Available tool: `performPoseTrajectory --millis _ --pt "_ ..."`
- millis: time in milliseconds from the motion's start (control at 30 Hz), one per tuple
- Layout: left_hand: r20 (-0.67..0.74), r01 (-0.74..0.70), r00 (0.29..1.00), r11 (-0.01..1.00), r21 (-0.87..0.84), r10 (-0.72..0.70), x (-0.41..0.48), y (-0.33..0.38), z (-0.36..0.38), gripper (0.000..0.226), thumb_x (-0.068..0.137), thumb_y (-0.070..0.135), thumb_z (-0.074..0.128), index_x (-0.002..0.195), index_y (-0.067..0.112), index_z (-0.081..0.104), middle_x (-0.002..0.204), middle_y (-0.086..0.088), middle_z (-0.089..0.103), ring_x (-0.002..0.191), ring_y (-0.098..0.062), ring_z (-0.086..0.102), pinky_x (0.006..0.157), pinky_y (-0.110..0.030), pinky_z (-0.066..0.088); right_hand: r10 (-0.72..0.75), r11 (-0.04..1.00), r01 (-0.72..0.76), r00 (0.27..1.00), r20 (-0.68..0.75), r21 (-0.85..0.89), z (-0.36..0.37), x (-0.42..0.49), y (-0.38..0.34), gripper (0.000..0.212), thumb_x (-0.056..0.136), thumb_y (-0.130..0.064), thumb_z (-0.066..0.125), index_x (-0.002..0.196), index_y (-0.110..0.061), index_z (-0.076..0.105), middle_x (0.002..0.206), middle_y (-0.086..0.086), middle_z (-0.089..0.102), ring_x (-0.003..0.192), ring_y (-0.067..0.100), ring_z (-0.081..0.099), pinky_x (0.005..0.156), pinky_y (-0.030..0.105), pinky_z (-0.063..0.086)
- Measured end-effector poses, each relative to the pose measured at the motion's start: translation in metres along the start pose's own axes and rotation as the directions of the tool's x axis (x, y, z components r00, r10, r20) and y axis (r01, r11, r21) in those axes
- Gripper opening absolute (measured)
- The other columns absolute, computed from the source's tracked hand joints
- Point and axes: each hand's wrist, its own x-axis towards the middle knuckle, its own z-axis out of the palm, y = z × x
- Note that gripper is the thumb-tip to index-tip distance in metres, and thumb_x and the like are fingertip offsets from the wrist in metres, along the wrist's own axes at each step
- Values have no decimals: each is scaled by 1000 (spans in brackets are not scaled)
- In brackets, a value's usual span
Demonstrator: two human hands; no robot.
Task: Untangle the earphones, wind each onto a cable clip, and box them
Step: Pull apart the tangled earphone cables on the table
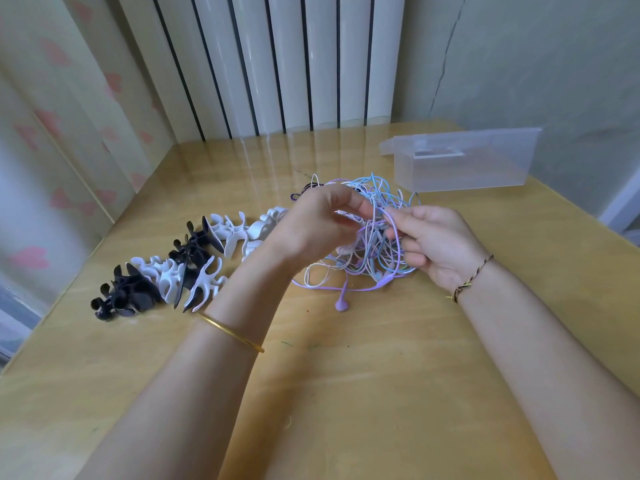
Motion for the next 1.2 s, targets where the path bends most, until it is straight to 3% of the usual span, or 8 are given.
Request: performPoseTrajectory --millis 233,367,567,767,967,1033,1100,1200 --pt "-100 -112 987 987 116 124 7 4 3 27 76 -7 64 81 19 63 69 15 61 52 2 52 51 -14 42 -190 948 188 982 18 -256 6 -8 -3 40 87 -46 60 87 -6 63 72 0 58 43 4 39 41 16 32" --pt "-108 -161 977 964 211 187 13 9 0 24 74 -4 66 83 17 61 81 4 65 58 6 53 58 -11 42 -367 810 374 924 108 -451 9 -7 3 21 82 -27 72 85 -9 61 77 8 63 67 10 55 66 27 46" --pt "-133 -25 989 961 274 63 13 7 -18 32 76 7 75 97 17 53 93 -2 60 66 -11 54 62 -26 49 -359 842 267 926 -117 -470 -5 7 -1 18 83 -7 56 67 -14 57 48 -9 57 43 2 44 49 22 38" --pt "12 45 998 830 555 -62 3 14 -21 15 88 3 57 90 9 70 82 -22 61 65 -23 50 58 -26 36 -209 914 157 973 -102 -375 -8 10 4 23 89 -2 48 70 -15 51 62 3 55 34 1 43 36 16 35" --pt "-277 211 951 947 244 -140 7 9 -34 25 88 -3 41 73 14 51 80 -13 67 73 -28 63 72 -42 56 -307 892 163 903 -301 -421 -31 21 4 22 88 -2 45 73 -17 51 62 8 53 29 6 43 34 21 39" --pt "-298 186 942 980 74 -156 5 13 -39 25 93 -2 42 74 13 50 71 -10 64 63 -22 60 61 -33 56 -304 882 145 902 -306 -448 -32 24 5 12 88 -2 49 88 -13 54 80 11 58 43 11 56 41 24 49" --pt "-307 144 940 989 -29 -146 3 18 -40 23 95 1 46 75 12 50 69 -9 63 56 -18 58 52 -26 53 -345 778 119 901 -262 -616 -32 25 4 28 85 -6 55 113 -11 53 108 12 56 87 25 63 75 36 55" --pt "-330 81 939 994 -76 -101 1 23 -40 20 95 4 52 76 11 52 67 -6 60 49 -12 56 50 -25 53 -483 561 141 856 -184 -815 -27 16 -4 53 80 -11 59 131 -14 46 131 10 48 123 29 42 102 38 36"
